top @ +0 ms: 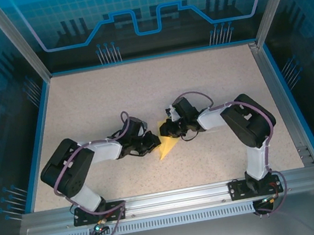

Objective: Fold a paper plane with a square sheet of paper (pick it up from the middle)
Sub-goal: Fourth fold the wing at the center of the table.

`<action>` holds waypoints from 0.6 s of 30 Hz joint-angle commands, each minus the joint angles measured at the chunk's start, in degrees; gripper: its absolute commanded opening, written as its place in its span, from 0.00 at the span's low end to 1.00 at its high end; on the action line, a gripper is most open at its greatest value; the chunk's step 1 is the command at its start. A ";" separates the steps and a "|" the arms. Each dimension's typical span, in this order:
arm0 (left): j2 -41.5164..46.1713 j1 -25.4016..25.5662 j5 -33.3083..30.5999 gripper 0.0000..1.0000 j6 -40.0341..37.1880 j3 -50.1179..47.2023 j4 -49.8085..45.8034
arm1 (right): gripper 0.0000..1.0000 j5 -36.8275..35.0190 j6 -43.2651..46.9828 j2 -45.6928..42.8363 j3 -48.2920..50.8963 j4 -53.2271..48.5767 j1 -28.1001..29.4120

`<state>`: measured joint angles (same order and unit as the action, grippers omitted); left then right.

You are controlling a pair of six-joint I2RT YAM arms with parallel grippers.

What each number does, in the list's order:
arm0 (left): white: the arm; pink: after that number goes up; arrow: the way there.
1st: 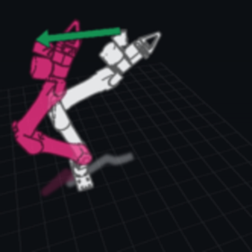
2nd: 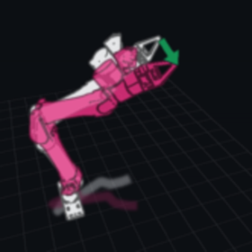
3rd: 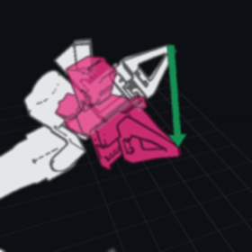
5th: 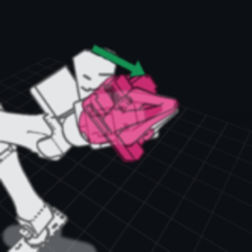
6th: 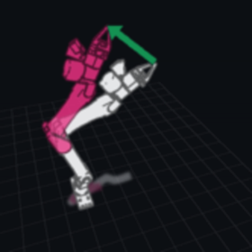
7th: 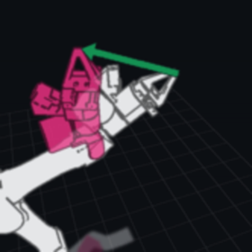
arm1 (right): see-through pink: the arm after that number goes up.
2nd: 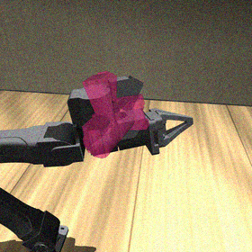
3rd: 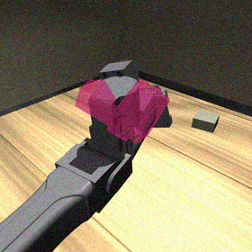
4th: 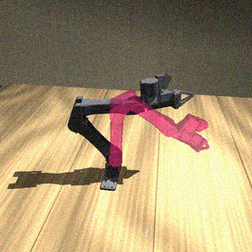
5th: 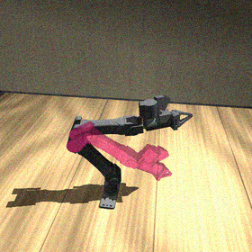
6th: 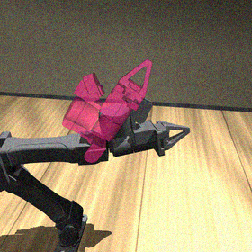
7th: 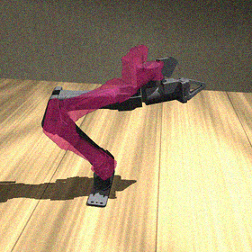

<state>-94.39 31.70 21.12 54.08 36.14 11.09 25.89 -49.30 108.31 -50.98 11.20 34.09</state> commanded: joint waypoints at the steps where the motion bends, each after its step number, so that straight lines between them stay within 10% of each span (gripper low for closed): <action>1: -1.47 -0.42 2.14 0.10 -0.60 1.48 1.42 | 0.22 -1.28 -0.05 -0.47 1.50 -3.71 -0.28; 18: -2.72 -0.42 2.78 0.05 -2.99 1.37 0.40 | 0.23 2.06 0.82 -4.76 -1.76 -4.18 -0.01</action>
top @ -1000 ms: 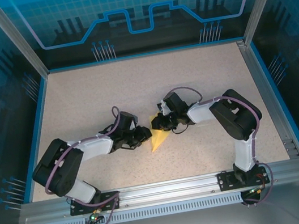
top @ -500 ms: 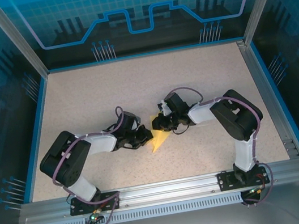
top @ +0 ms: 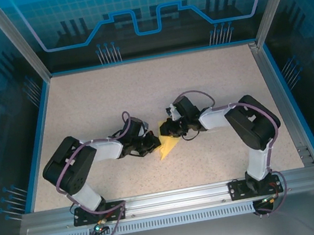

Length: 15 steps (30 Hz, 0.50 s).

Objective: Fold a paper plane with a square sheet of paper (pick it up from the middle)
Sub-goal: Fourth fold the wing at the center of the table.

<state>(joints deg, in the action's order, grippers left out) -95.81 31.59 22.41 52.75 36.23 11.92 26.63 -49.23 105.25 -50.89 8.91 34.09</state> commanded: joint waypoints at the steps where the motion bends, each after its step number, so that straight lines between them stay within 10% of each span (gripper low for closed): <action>1: -1.35 -0.31 1.42 0.05 -1.77 1.31 -0.38 | 0.23 1.48 0.79 -1.45 -2.23 -2.28 0.06; 15: -2.82 -0.32 3.06 0.05 -2.83 1.89 -0.32 | 0.19 -4.39 2.16 4.35 -3.24 -6.40 0.63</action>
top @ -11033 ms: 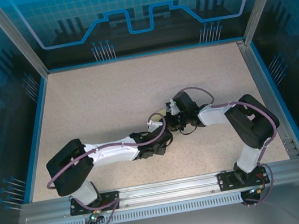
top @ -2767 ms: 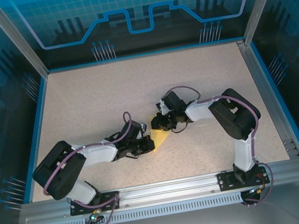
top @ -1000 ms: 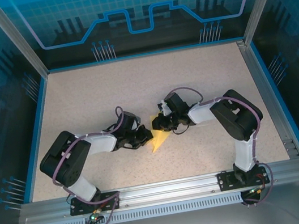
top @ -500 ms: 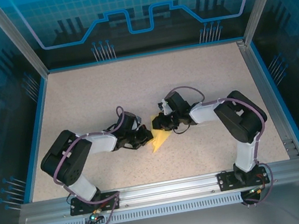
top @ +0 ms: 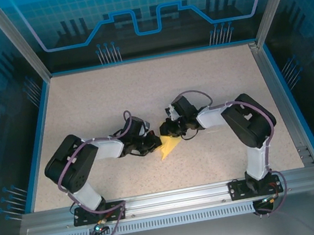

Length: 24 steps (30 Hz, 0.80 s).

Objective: Fold a paper plane with a square sheet of paper (pick it up from the middle)
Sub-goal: Fourth fold the wing at the center of the table.

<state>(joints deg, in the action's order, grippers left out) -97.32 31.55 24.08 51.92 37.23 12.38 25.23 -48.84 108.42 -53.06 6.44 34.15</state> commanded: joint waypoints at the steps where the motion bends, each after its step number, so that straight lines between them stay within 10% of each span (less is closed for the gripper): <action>1: -1.25 -0.26 1.33 0.06 -2.21 0.89 -1.10 | 0.19 -4.08 2.32 1.18 -0.90 -4.97 0.64; 24: 10.02 1.01 4.44 0.28 -3.86 -0.98 -9.14 | 0.18 -5.37 2.86 2.42 1.21 -5.45 1.09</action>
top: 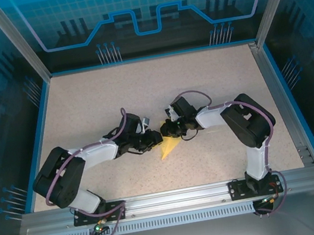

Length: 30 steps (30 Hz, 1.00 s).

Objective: Fold a paper plane with a square sheet of paper (pick it up from the middle)
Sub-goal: Fourth fold the wing at the center of the table.

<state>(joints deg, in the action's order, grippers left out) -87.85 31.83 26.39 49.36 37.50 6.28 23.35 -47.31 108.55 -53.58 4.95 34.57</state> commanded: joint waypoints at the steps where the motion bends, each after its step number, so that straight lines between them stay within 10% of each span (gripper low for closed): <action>1: 0.50 0.92 2.12 0.30 -1.30 -1.65 -2.91 | 0.18 -3.49 1.22 2.31 1.76 -3.98 0.68; 30: -2.68 2.81 0.60 0.33 -4.39 -0.89 -5.56 | 0.18 -3.07 1.15 2.21 1.81 -3.93 0.73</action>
<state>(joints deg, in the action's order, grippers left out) -92.18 34.15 27.24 46.94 36.38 3.66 23.38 -47.31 108.55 -53.58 4.95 34.57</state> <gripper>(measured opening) 0.333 0.177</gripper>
